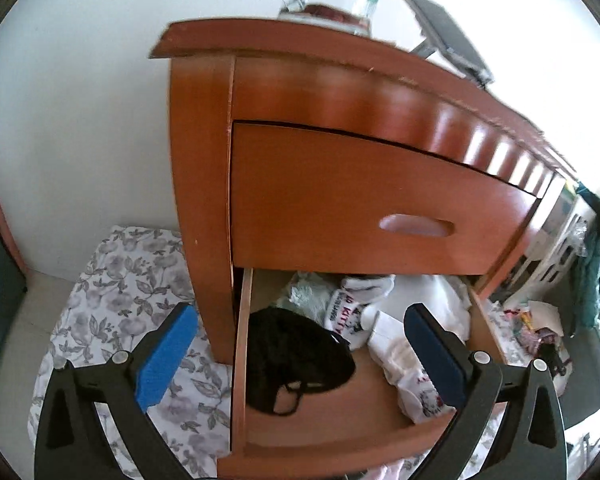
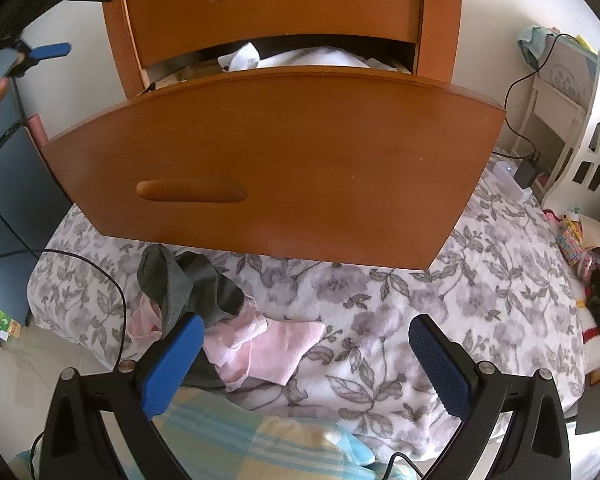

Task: Take underwear out of drawer
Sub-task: 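Reach the left tool back into the drawer toward the black garment, then close the left tool on the black lace garment, then lift the black lace garment up out of the drawer with the left tool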

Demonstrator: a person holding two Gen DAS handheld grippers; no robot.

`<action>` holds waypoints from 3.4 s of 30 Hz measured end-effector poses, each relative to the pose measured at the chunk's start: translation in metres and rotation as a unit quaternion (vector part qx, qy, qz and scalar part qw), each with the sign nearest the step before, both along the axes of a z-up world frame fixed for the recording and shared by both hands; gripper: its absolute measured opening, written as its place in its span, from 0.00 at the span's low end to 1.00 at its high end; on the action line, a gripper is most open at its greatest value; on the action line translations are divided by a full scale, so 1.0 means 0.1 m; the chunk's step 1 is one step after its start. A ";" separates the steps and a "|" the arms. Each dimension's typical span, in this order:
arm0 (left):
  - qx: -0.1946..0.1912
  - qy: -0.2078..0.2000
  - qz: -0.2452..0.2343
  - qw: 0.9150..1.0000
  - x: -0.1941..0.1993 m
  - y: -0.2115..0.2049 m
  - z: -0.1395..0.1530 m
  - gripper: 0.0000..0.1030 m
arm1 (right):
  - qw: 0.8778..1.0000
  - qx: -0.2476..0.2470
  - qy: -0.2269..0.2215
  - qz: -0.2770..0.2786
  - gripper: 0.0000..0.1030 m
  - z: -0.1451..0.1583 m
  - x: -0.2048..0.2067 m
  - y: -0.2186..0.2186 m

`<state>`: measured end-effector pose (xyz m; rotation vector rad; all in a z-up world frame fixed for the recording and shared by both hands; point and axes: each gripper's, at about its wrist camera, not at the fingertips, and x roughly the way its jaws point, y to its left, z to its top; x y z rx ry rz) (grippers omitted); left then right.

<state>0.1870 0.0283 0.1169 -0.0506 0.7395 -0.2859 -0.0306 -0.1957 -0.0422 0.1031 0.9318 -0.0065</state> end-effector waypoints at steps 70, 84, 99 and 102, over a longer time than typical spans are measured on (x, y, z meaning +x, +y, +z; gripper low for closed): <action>-0.048 0.104 -0.046 0.992 -0.26 -0.17 -0.30 0.06 | 1.000 -0.002 -0.011 -0.004 1.00 0.13 -0.11 0.02; -0.079 0.030 -0.060 0.995 -0.70 -0.05 0.31 0.06 | 0.999 0.001 -0.035 -0.005 1.00 0.30 -0.24 0.05; -0.097 -0.089 -0.092 0.987 -1.45 0.07 1.17 0.06 | 0.998 0.004 -0.058 -0.004 1.00 0.44 -0.36 0.08; -0.093 -0.102 -0.101 0.985 -1.57 0.06 1.25 0.06 | 0.998 0.005 -0.059 -0.002 1.00 0.45 -0.37 0.10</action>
